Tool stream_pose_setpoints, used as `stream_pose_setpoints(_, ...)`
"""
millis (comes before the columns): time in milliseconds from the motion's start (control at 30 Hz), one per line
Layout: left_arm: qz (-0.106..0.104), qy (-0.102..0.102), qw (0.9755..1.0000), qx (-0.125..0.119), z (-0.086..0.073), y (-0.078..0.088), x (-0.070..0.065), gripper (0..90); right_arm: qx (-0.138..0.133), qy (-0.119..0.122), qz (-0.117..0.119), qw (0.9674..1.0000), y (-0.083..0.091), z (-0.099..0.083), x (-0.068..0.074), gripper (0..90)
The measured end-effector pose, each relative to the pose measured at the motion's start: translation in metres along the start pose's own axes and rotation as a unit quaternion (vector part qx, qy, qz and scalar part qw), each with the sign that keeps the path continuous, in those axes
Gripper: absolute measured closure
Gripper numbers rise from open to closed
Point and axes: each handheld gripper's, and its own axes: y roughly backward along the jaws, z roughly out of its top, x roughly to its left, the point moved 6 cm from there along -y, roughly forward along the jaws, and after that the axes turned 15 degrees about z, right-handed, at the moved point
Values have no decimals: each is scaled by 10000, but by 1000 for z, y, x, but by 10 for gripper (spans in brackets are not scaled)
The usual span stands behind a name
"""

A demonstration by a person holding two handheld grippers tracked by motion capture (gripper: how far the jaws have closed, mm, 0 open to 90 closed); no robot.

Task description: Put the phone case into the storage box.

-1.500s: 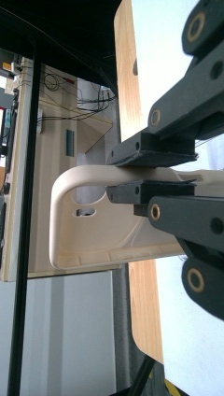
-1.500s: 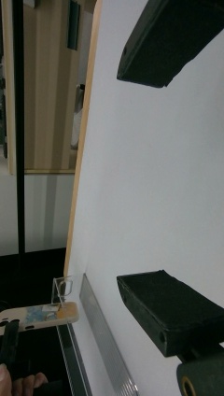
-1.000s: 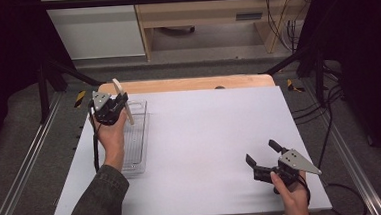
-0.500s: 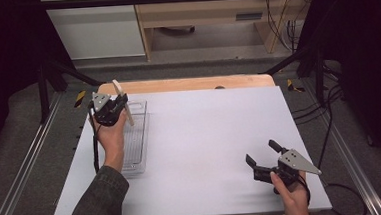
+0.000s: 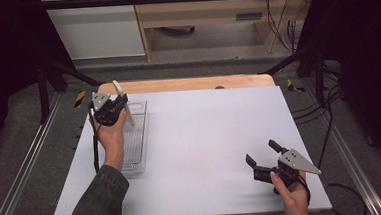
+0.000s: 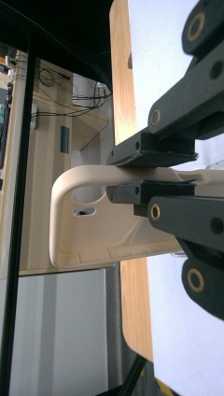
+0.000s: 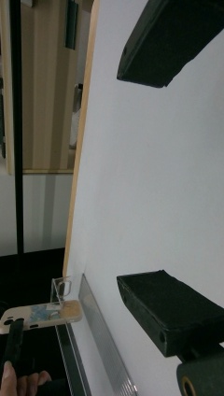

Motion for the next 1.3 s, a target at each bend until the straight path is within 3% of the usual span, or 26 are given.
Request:
stream_pose_setpoints(267,-27,22,10000,49,-2,-4,-2,810,3,-22,5,10000,1,0,-1,39)
stream_pose_setpoints(867,-232,332,9992,61,-4,-10,-6,803,31,-51,1,10000,1,-1,-2,39)
stream_pose_setpoints(1300,-207,279,9993,162,-2,-17,-15,803,18,-76,-12,10000,2,-2,-3,39)
